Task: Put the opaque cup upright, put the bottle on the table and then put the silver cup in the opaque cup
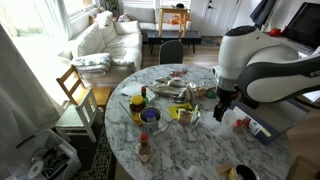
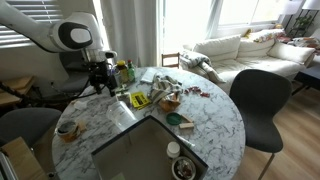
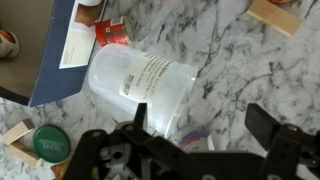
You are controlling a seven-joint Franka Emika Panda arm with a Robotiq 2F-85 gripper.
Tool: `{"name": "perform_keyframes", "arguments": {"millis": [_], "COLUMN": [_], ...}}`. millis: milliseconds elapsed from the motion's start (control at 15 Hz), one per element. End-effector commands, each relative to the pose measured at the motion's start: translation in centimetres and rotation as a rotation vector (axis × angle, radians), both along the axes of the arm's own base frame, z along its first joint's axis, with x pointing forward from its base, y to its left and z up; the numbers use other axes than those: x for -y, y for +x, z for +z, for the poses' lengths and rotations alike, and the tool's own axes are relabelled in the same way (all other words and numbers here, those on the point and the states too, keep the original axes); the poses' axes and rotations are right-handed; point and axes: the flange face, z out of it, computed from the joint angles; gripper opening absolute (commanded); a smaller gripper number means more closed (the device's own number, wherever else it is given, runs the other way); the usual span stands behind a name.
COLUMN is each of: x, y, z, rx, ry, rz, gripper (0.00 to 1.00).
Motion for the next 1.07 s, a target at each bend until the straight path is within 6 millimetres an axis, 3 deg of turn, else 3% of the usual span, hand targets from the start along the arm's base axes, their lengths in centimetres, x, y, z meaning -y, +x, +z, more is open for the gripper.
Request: {"name": "perform_keyframes", "arguments": {"millis": [0, 400, 533, 1000], "x": [-0.1, 0.3, 0.3, 1.4], "y": [1.4, 3.1, 3.7, 4.8], "z": [-3.4, -6.7, -7.3, -8.2], "rx": [-0.061, -0.053, -0.04, -0.083], "ry": [-0.108, -0.238, -0.265, -0.286], "rz": [0.0, -0.063, -0.097, -0.19], "gripper": [1.0, 1.0, 0.74, 0.21]}}
